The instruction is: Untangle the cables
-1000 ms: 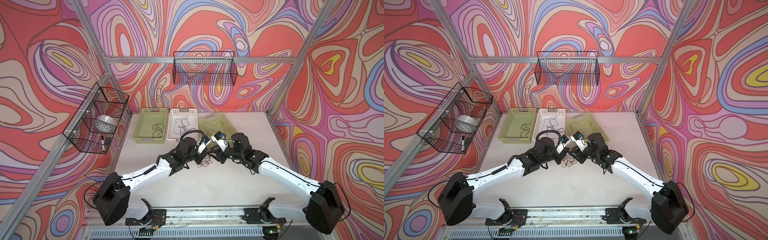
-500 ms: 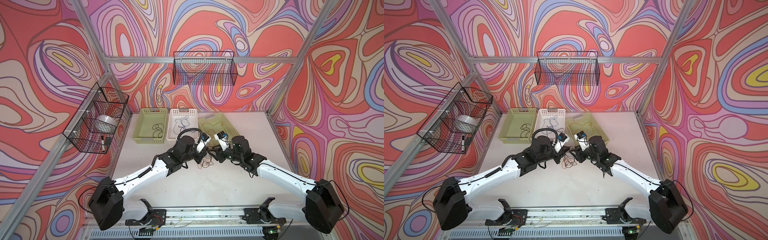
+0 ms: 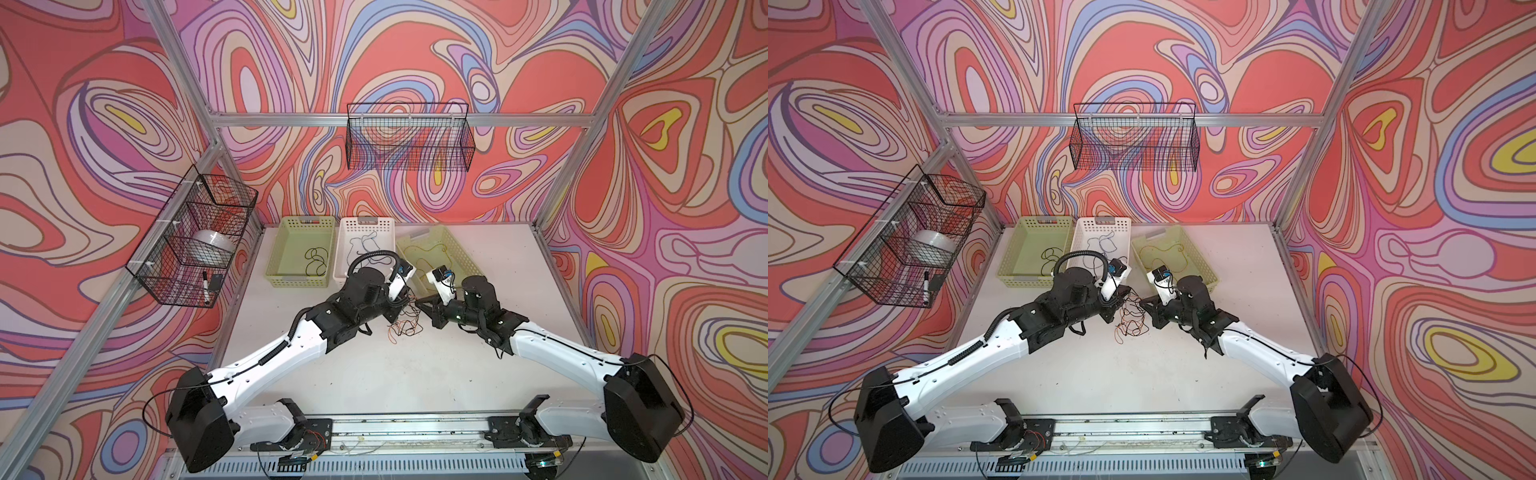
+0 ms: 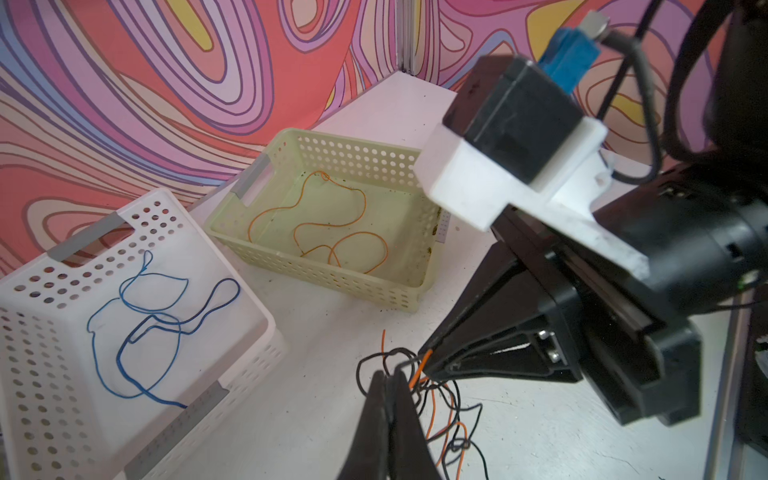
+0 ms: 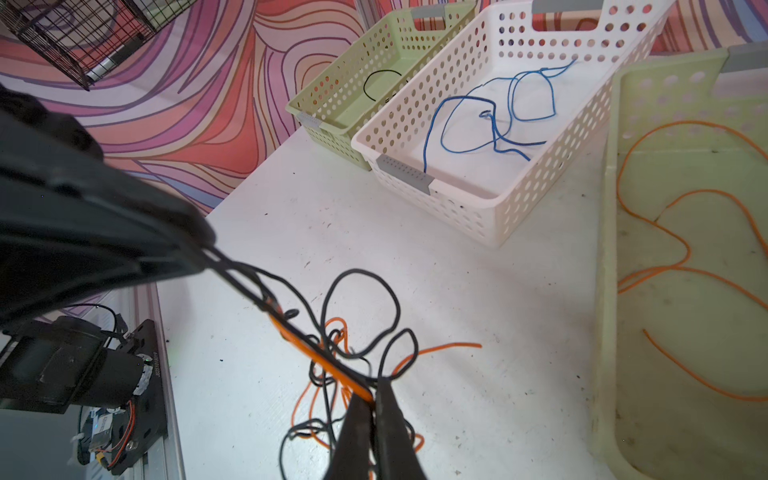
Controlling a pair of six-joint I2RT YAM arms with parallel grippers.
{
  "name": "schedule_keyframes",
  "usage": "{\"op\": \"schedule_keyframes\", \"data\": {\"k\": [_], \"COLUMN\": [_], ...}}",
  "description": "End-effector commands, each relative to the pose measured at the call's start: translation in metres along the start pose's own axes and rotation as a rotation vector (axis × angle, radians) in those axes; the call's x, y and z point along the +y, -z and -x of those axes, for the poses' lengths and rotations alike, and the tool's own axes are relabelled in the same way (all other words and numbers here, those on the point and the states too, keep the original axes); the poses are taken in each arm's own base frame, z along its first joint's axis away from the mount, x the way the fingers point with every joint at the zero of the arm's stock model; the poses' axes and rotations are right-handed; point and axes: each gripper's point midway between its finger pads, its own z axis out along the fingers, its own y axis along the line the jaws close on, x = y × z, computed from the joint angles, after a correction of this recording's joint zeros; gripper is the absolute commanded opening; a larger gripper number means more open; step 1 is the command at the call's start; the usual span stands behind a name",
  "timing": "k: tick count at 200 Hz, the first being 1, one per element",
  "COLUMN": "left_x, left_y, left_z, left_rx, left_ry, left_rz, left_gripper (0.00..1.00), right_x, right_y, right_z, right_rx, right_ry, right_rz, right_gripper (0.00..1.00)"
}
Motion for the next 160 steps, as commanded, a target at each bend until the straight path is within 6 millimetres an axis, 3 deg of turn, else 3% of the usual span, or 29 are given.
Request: {"op": "schedule_keyframes", "data": {"k": [1,42,49,59,75,94,160], "left_x": [0.025,0.036,0.036,0.033,0.022,0.010,0.005], "left_y": [0.038,0.053,0.053,0.052,0.046,0.034,0.021], "left_z": [0.068,0.073,0.072,0.069,0.061,0.052,0.048], "left_rx": [-0.184,-0.192,-0.191,-0.188,-0.163,-0.128,-0.121], "left_ry": [-0.018,-0.016,-0.014,-0.015,-0.009,0.009,0.045], "left_rz": [0.126,0.164,0.162,0.134,0.071,-0.001,-0.031], "left_gripper": [0.00,0.00,0.00,0.00,0.00,0.00,0.00], "right_x": [-0.020,-0.025,-0.028,-0.030,-0.026,-0.015,0.028], "right_y": [-0.004,-0.003,-0.003,-0.001,0.002,0.006,0.017], "right_z": [-0.048,-0.055,-0.056,-0.054,-0.042,-0.023,0.020], "right_rx": [0.135,0.161,0.169,0.172,0.136,0.070,-0.066], "right_ry": [-0.080,-0.063,-0.059,-0.053,-0.033,-0.012,0.020], "right_rz": [-0.069,-0.096,-0.114,-0.132,-0.123,-0.084,0.077], "right_gripper": [0.00,0.00,0.04,0.19,0.30,0.37,0.44]}}
